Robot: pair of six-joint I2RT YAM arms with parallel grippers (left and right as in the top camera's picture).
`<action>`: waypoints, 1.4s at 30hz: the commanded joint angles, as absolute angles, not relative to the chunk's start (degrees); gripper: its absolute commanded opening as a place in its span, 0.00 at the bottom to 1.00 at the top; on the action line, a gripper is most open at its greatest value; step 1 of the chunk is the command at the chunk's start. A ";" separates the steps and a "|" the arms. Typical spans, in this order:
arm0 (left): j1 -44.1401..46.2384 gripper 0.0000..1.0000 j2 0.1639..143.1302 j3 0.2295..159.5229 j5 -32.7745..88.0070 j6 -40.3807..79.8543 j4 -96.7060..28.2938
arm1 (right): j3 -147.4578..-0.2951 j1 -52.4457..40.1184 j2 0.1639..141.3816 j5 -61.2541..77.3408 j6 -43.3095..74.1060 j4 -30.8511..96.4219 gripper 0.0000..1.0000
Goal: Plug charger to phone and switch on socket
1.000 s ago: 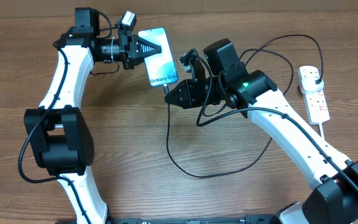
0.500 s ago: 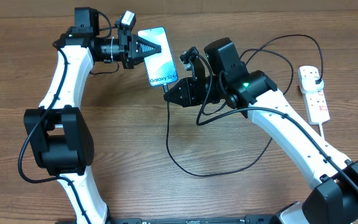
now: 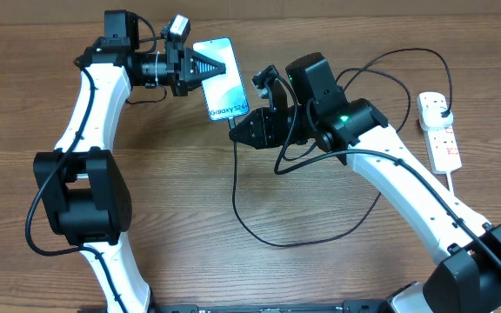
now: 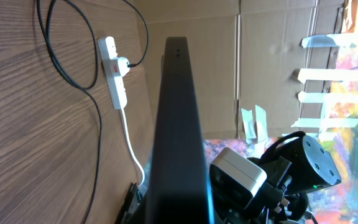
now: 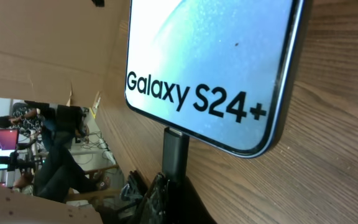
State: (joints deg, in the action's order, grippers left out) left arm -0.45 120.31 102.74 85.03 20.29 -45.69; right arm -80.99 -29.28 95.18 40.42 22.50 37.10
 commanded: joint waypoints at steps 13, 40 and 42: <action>0.30 0.05 118.50 103.33 73.71 12.51 -49.98 | -81.76 -27.35 93.34 38.00 21.65 43.51 0.47; 0.40 0.04 131.68 103.22 54.89 -7.79 -70.63 | -81.73 -24.36 93.34 25.45 20.73 52.21 0.63; 0.40 0.04 133.23 103.22 54.87 -7.79 -70.65 | -81.73 -24.36 93.34 25.47 20.73 52.23 0.63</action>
